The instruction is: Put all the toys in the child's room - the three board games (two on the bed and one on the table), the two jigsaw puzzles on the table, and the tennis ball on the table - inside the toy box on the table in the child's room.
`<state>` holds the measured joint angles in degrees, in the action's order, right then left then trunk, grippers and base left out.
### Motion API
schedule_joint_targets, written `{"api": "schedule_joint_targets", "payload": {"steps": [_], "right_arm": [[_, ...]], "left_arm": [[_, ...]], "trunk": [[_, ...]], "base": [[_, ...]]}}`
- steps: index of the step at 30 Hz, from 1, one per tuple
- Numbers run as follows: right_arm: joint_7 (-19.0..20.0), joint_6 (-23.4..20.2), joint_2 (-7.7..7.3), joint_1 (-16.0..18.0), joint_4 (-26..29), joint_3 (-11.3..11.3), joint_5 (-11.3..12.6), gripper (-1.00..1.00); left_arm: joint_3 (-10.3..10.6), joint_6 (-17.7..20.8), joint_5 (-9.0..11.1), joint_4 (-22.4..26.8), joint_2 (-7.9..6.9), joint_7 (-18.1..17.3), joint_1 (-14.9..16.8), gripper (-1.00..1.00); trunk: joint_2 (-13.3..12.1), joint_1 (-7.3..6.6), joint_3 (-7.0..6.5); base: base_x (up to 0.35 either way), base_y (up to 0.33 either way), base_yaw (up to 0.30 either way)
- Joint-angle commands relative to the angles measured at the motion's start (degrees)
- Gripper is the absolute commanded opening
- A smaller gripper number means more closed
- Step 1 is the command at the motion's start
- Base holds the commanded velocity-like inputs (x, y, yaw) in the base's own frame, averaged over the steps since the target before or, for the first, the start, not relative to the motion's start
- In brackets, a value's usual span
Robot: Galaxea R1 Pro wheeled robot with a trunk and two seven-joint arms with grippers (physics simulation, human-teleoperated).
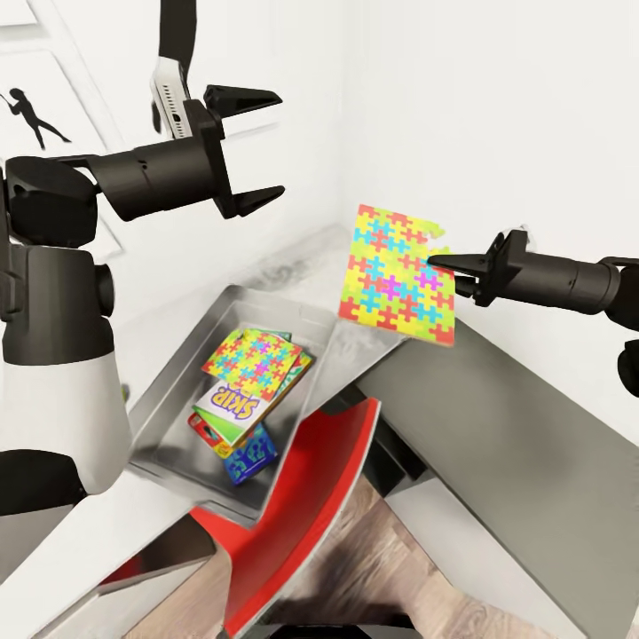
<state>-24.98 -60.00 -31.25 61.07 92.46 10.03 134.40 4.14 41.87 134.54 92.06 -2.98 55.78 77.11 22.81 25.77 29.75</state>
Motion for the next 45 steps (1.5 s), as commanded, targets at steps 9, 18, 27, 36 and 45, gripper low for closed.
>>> {"api": "schedule_joint_targets", "payload": {"steps": [9,18,27,36,45], "right_arm": [[-0.7,0.0,-0.09,0.19,0.0,-0.03,0.6,-1.0],[-1.08,0.0,-0.02,1.59,0.0,0.08,0.6,-1.0],[-1.4,0.0,0.17,1.6,-0.05,0.75,0.6,-1.0],[-4.02,0.0,1.38,1.34,-0.19,1.03,0.6,-1.0],[-8.11,0.0,2.33,1.28,-0.14,0.63,0.6,-1.0]], "left_arm": [[-0.01,-0.03,0.46,-0.02,-0.01,0.49,0.06,1.0],[-0.12,-0.03,0.46,-0.03,-0.08,0.54,0.06,1.0],[-0.23,0.04,0.46,-0.03,-0.68,0.56,-0.5,1.0],[-0.26,0.09,0.46,-0.04,-2.23,0.32,-1.83,1.0],[-0.27,0.13,0.46,-0.04,-2.9,0.26,-2.49,1.0]], "trunk": [[0.11,0.01,0.09],[0.11,0.01,0.09],[0.11,0.01,0.09],[0.11,0.01,0.09],[0.11,0.01,0.09]], "base": [[-0.129,-0.123,0.015],[-0.033,-0.032,0.093],[-0.007,-0.007,0.238],[-0.002,-0.001,0.284],[0.0,0.0,0.189]]}}
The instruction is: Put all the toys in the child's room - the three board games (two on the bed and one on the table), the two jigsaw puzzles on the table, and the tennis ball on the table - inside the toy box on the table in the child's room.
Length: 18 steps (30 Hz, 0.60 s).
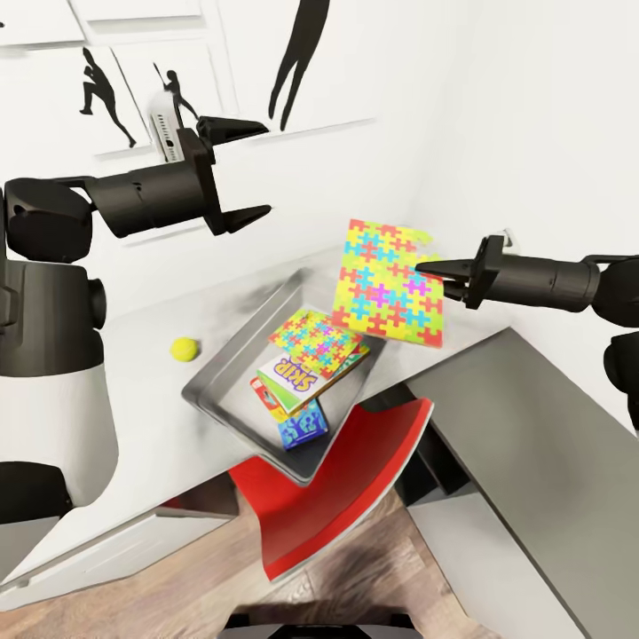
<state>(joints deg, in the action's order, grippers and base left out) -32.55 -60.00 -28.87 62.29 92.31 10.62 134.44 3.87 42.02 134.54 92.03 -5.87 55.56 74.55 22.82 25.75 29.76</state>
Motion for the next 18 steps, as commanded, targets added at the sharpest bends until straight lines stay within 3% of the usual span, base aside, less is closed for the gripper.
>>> {"api": "schedule_joint_targets", "payload": {"steps": [1,7,18], "right_arm": [[-0.8,0.0,-0.04,0.08,0.03,-0.09,0.56,-1.0],[-1.48,0.3,-0.14,0.15,0.05,-0.59,0.56,-1.0],[-1.99,1.27,-0.31,0.23,-0.02,-0.9,0.56,-1.0]], "left_arm": [[0.0,-0.02,0.46,-0.02,-0.05,0.49,0.04,1.0],[0.0,-0.01,0.46,-0.07,-0.15,0.52,-0.06,1.0],[0.0,-0.01,0.46,-0.14,-0.15,0.52,-0.1,1.0]], "trunk": [[0.1,0.03,0.09],[0.1,0.03,0.09],[0.1,0.03,0.09]], "base": [[0.0,0.008,0.086],[-0.038,0.099,0.048],[-0.111,0.247,0.012]]}}
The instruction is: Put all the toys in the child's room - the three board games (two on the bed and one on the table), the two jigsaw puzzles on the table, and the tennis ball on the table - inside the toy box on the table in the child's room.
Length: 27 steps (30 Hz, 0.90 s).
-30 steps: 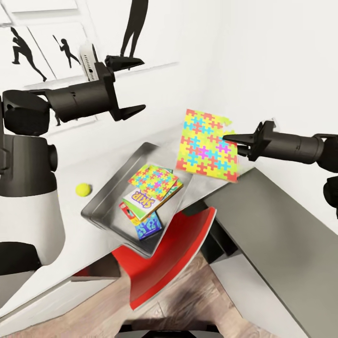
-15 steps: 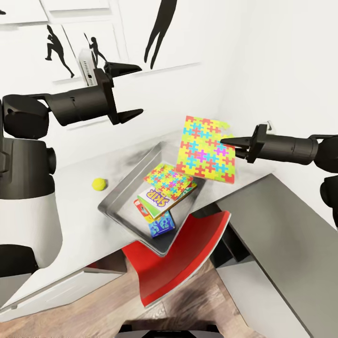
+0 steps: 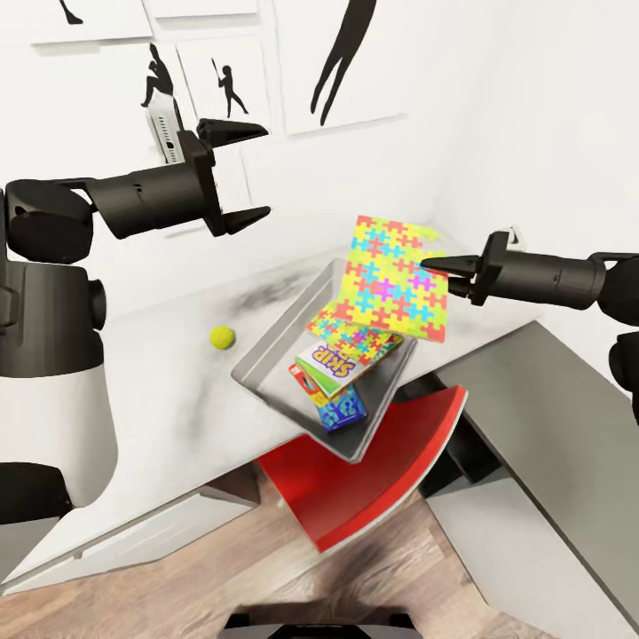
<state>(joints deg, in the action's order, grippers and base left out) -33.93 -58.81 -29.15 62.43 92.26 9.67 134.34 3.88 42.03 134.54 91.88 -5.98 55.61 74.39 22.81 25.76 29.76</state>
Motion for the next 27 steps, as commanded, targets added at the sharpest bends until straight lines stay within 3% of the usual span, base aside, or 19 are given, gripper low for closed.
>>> {"api": "schedule_joint_targets", "payload": {"steps": [1,7,18,27], "right_arm": [[-0.73,0.26,-0.08,0.1,0.01,0.04,0.66,-1.0],[-2.34,2.08,-0.35,0.13,-0.04,0.0,0.66,-1.0],[-9.02,4.96,-0.46,0.13,-0.05,-0.57,0.66,-1.0],[-14.69,9.48,-0.52,0.08,-0.29,-1.68,0.66,-1.0]], "left_arm": [[-0.01,-0.01,0.46,-0.01,-0.02,0.46,0.06,1.0],[-0.01,-0.01,0.46,-0.03,-0.04,0.46,0.05,1.0],[-0.01,-0.01,0.46,-0.01,-0.07,0.53,0.05,1.0],[-0.01,0.71,0.46,-0.03,-0.1,0.61,-0.6,1.0]], "trunk": [[0.1,0.02,0.09],[0.1,0.02,0.09],[0.1,0.02,0.09],[0.1,0.02,0.09]], "base": [[-0.122,0.294,0.003],[-0.105,0.303,0.002],[-0.034,0.313,0.0],[-0.006,0.124,0.0]]}}
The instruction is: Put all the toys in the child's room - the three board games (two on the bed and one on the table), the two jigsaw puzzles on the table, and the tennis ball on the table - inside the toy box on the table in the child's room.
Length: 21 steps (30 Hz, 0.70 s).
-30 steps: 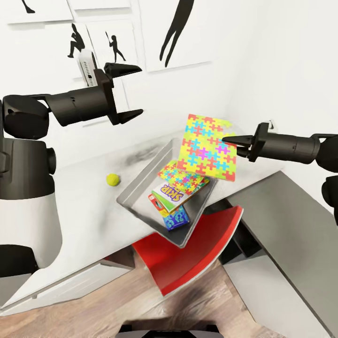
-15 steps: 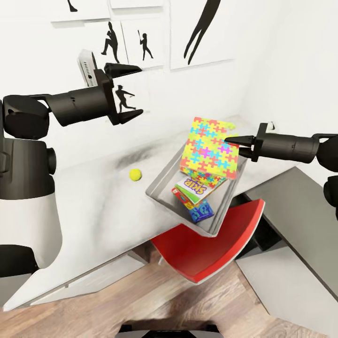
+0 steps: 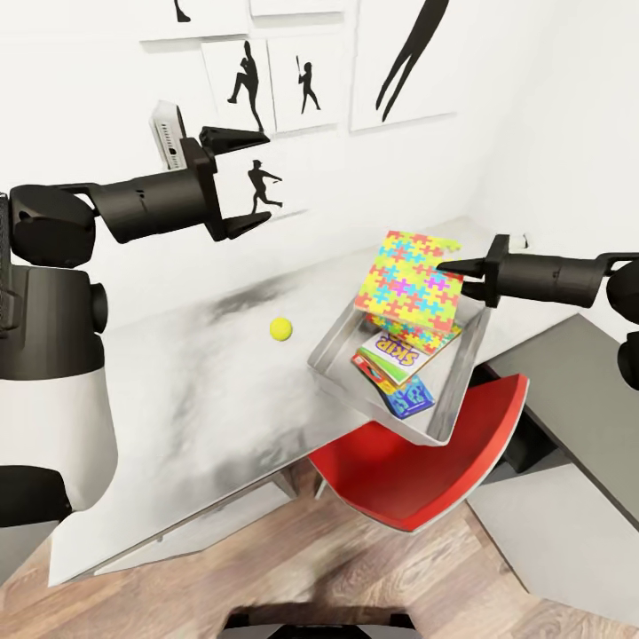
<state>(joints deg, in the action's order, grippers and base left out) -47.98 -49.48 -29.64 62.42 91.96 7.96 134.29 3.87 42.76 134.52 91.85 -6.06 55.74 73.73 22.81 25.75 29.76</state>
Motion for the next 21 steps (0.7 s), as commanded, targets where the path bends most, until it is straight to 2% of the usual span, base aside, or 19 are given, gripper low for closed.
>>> {"api": "schedule_joint_targets", "payload": {"steps": [1,9,14,21], "right_arm": [[-1.69,0.77,0.0,0.08,-0.01,-0.04,0.71,-1.0],[-6.05,4.83,0.25,0.07,-0.08,-0.24,0.71,-1.0],[-6.89,6.28,0.18,0.07,-0.05,-0.29,0.71,-1.0],[-7.65,7.41,-0.02,0.05,-0.03,-1.28,-0.6,-1.0]], "left_arm": [[-0.02,0.17,0.48,0.0,-0.04,0.5,-0.11,1.0],[-0.03,0.72,0.48,0.0,-1.19,0.36,-0.86,1.0],[-0.02,0.82,0.48,0.0,-1.77,0.31,-1.14,1.0],[-0.01,0.95,0.48,-0.07,-2.28,0.27,-1.66,1.0]], "trunk": [[0.11,0.03,0.09],[0.11,0.03,0.09],[0.11,0.03,0.09],[0.11,0.03,0.09]], "base": [[-0.002,0.044,0.0],[-0.001,0.024,0.0],[0.0,0.008,0.0],[0.0,0.003,0.0]]}}
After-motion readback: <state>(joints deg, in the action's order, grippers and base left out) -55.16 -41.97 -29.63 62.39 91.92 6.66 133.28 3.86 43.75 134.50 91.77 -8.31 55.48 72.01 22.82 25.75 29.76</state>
